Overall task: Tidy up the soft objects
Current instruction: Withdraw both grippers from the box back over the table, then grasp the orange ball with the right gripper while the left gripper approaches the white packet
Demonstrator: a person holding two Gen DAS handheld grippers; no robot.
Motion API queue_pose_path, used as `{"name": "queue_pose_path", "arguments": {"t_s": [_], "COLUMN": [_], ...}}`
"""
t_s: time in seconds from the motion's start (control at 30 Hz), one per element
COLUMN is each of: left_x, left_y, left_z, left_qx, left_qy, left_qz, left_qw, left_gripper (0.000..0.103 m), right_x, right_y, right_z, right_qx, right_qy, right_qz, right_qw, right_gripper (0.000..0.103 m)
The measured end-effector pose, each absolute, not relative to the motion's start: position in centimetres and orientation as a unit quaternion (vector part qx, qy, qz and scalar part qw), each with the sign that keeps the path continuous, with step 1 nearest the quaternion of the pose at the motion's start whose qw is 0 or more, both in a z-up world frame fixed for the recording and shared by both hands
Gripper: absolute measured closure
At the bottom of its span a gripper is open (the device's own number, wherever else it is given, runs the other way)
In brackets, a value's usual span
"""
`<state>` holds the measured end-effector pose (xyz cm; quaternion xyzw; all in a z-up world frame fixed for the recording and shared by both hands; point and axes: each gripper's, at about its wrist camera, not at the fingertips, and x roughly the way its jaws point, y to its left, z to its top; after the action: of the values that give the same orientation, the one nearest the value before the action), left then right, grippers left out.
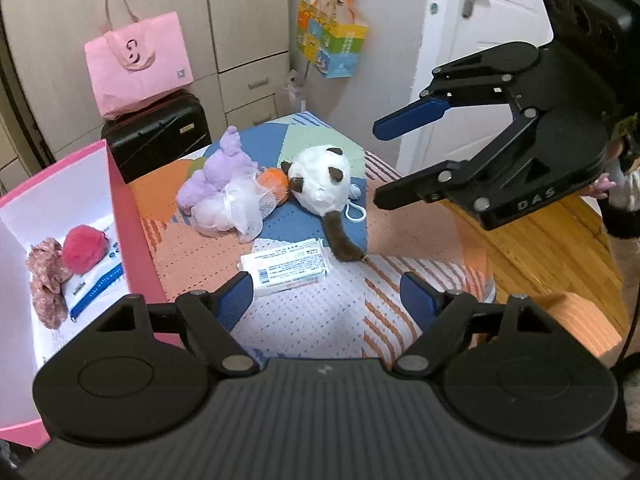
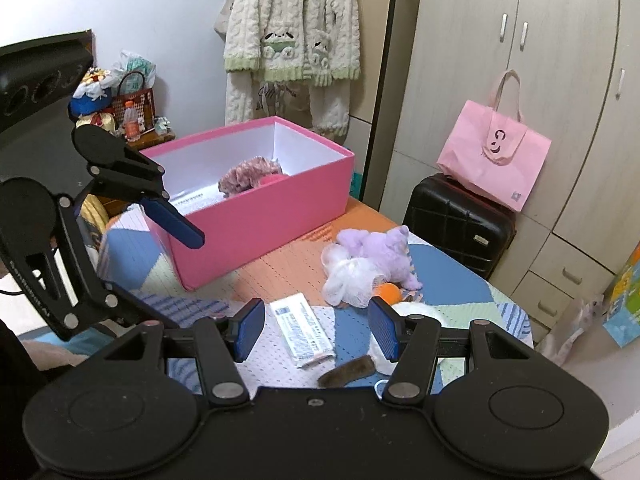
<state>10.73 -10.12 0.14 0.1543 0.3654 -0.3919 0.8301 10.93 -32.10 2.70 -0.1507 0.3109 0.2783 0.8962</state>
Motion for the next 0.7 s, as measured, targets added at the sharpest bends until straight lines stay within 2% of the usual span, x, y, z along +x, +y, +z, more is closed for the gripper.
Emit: {"name": "queue_pose_path", "arguments": {"t_s": [0.7], "left_x": [16.3], "left_y": [-13.5], "left_z": [-8.2], "left_qx": [0.088], "left_qy": [0.385], "left_qz": [-0.316], "left_qw": [0.863], "left_gripper": [0.022], "right_x": [21.4], "right_y": [-30.0], "right_z": [-3.5], "right_qx": [-0.305], "right_qy": [0.364], "right_qz": [0.302], "right_qw": [0.826], "right_gripper": [0.041]}}
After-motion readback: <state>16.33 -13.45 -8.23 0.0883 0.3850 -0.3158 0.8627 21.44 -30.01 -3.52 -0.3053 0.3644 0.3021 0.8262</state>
